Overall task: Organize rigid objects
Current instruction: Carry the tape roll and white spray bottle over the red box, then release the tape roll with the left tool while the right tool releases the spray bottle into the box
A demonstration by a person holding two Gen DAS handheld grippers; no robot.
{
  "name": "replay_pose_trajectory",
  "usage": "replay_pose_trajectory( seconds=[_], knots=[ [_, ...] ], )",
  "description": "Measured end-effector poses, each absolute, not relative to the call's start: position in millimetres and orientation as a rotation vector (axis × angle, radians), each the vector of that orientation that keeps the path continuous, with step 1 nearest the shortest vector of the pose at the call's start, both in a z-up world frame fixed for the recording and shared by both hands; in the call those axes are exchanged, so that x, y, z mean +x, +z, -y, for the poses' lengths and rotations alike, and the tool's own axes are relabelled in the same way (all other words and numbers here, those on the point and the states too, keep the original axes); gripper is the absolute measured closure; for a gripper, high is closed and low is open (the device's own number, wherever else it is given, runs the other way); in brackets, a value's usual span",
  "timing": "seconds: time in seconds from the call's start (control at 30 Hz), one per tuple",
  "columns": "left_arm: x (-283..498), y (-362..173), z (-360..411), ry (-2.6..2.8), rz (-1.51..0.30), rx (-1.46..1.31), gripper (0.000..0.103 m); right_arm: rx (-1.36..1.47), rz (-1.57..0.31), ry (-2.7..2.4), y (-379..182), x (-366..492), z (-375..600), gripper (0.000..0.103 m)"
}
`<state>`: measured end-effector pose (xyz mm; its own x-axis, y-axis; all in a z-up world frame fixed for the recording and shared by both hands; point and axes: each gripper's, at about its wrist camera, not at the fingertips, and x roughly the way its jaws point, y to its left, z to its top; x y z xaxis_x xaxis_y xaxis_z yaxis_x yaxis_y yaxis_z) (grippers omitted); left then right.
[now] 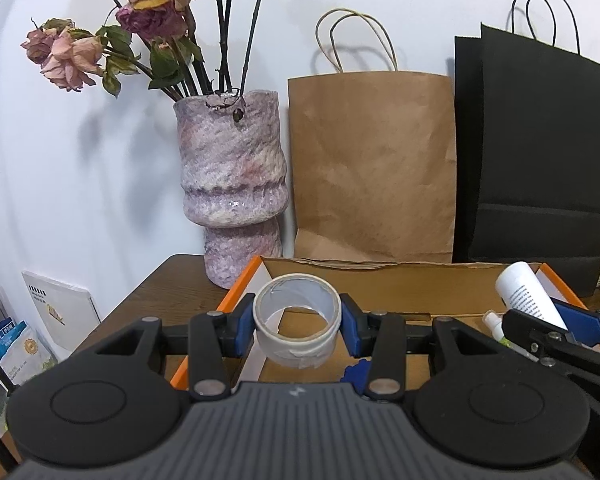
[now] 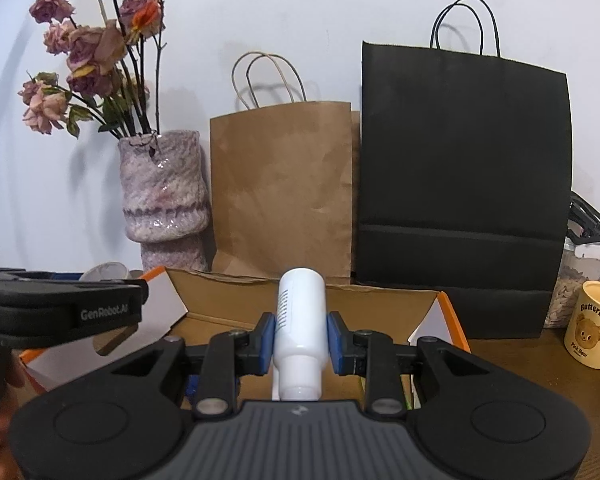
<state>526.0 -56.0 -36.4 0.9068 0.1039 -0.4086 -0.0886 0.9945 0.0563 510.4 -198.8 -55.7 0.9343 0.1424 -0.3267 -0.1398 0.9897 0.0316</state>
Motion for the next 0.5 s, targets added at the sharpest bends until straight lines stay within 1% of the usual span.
replay_pose_trajectory(
  seconds=[0.2, 0.23, 0.27, 0.3, 0.33, 0.37, 0.4, 0.43, 0.47, 0.5],
  knots=[
    [529.6, -38.9, 54.9, 0.1, -0.435, 0.048, 0.057, 0.0, -0.36, 0.145, -58.4, 514.3, 200.0, 0.075],
    [529.6, -39.1, 54.7, 0.102, -0.435, 0.05, 0.047, -0.001, -0.37, 0.15, -58.8, 514.5, 200.4, 0.075],
    [529.5, -39.2, 54.6, 0.107, -0.435, 0.051, 0.027, -0.001, -0.371, 0.15, -59.3, 513.7, 200.9, 0.073],
    [529.0, -39.3, 54.5, 0.114, -0.429, 0.053, 0.019, -0.004, -0.375, 0.142, -59.4, 513.5, 201.0, 0.059],
    [528.2, -38.9, 54.5, 0.118, -0.422, 0.055, 0.007, -0.01, -0.377, 0.132, -59.7, 513.4, 200.9, 0.037],
    [527.5, -38.5, 54.5, 0.125, -0.416, 0.057, 0.0, -0.016, -0.373, 0.122, -60.0, 512.4, 200.8, 0.027],
    [527.4, -38.2, 55.0, 0.134, -0.412, 0.062, 0.0, -0.024, -0.365, 0.114, -60.2, 511.2, 200.7, 0.014],
    [527.8, -38.0, 55.6, 0.142, -0.415, 0.067, 0.0, -0.033, -0.359, 0.109, -60.1, 509.9, 200.7, 0.008],
    [528.3, -38.2, 55.8, 0.148, -0.419, 0.07, 0.0, -0.041, -0.355, 0.103, -59.7, 508.8, 200.5, 0.005],
    [529.0, -38.0, 55.3, 0.15, -0.421, 0.07, 0.0, -0.043, -0.353, 0.098, -59.2, 508.3, 200.7, 0.0]
  ],
)
